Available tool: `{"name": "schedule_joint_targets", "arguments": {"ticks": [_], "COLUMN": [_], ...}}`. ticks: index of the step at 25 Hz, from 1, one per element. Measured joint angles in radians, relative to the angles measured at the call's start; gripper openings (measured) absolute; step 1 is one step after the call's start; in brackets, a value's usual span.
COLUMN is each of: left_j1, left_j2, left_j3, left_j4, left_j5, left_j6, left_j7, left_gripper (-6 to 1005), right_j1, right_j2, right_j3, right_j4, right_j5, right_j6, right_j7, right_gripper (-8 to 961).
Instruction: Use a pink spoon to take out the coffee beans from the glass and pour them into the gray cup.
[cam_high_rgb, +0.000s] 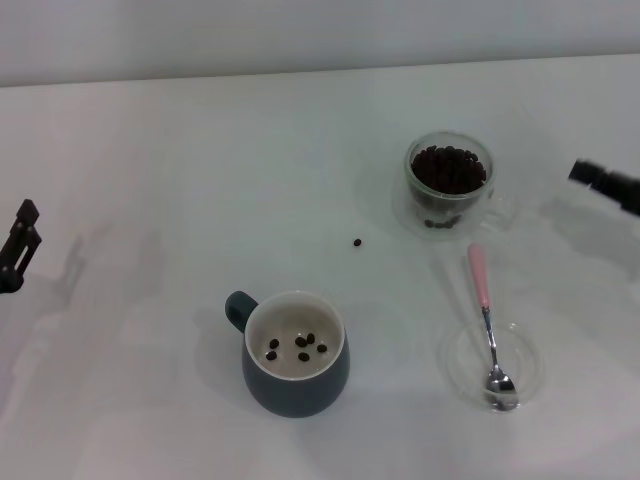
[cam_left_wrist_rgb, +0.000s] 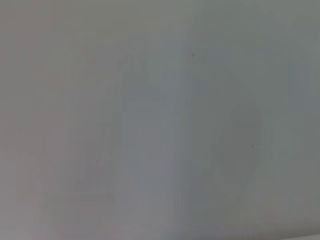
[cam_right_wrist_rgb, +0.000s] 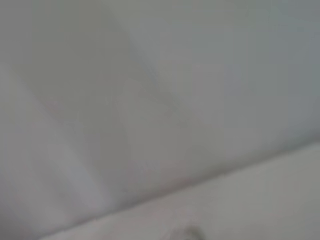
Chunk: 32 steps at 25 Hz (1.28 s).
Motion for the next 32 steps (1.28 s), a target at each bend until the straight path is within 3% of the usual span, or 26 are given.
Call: {"name": "schedule_joint_targets", "arguments": {"ticks": [9,19,26,32], "left_j1": [0.023,0.04,0.043,0.015], "left_j2": [0.001,0.001,0.003,0.007], "left_j3": [-0.001,-0.001,-0.001,-0.001], "left_j4": [0.001,0.001,0.005,0.018], "left_j5": [-0.047,-0.091,-0.166,-0.242], "left_j6": [-0.014,-0.034,-0.058,-0.056], "left_j7": [0.0,0.0,0.0,0.0], "left_gripper": [627,627,626,626], "right_j1": [0.022,0.025,0.035,0.035], "right_j2": [0.057,0.064,0.064,0.067], "right_j3": [0.296,0.315,0.316,0.317], "right_j4": [0.008,0.15,0.154,0.171], "right_j5": [0.008,0.174,0.193,0.302], "right_j6": [-0.003,-0.029,-0.095,-0.126], "right_j7": [-0.391,-0.78,-0.858,-0.911], "right_gripper": [274,295,309,322]}}
